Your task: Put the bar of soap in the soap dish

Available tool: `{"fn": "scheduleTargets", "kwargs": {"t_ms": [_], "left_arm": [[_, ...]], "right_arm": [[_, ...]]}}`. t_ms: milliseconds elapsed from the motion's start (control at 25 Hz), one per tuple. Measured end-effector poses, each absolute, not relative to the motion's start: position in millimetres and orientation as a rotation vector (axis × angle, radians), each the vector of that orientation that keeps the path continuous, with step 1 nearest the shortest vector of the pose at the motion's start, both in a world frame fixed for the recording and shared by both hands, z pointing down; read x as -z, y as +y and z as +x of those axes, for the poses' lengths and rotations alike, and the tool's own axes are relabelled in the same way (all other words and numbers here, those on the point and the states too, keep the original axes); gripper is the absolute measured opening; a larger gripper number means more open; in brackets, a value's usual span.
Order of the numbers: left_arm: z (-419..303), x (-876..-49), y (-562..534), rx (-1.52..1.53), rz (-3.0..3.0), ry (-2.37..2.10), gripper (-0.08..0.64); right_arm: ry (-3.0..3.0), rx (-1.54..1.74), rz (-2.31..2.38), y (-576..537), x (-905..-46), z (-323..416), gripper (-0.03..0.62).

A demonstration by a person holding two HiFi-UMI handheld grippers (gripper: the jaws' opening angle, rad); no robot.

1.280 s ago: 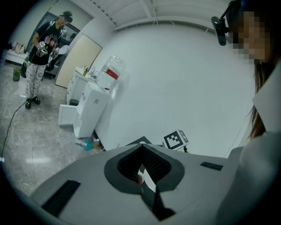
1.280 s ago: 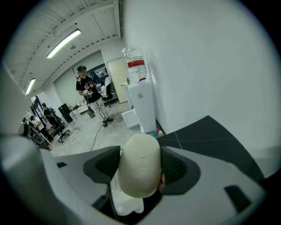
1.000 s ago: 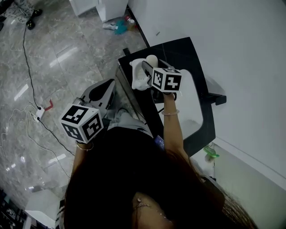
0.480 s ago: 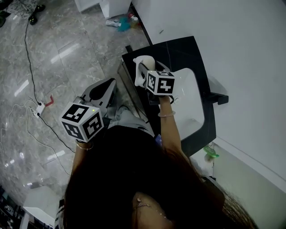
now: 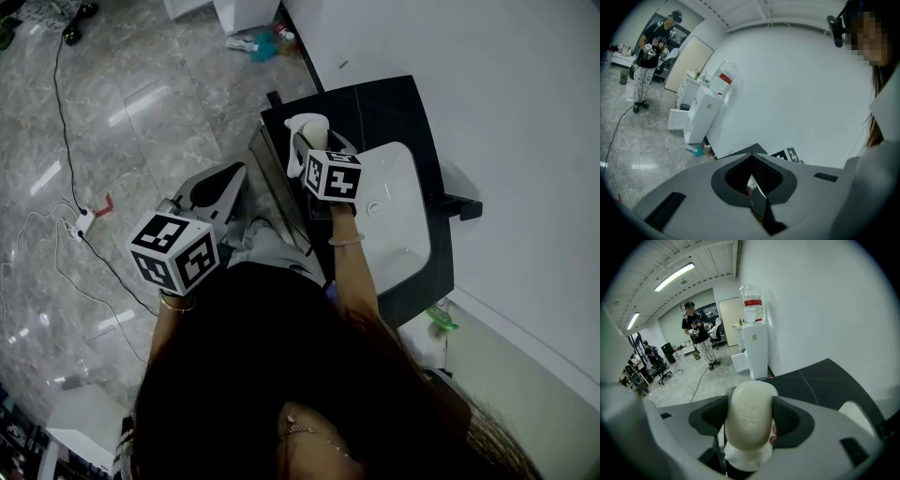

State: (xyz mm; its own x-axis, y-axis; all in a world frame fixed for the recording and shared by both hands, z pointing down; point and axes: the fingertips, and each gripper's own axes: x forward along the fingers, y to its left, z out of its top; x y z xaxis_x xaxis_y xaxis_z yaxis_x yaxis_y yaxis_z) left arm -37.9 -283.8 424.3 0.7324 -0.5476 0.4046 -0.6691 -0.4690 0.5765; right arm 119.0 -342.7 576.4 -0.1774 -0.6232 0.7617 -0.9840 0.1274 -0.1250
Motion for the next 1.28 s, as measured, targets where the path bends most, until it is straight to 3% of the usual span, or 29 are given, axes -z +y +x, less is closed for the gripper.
{"fn": "scheduleTargets", "kwargs": {"t_ms": [1280], "left_arm": [[-35.6, -422.3, -278.4, -0.209, 2.204, -0.898, 0.000]], "right_arm": [[-1.847, -0.774, 1.563, -341.3, -574.5, 118.0, 0.301]]}}
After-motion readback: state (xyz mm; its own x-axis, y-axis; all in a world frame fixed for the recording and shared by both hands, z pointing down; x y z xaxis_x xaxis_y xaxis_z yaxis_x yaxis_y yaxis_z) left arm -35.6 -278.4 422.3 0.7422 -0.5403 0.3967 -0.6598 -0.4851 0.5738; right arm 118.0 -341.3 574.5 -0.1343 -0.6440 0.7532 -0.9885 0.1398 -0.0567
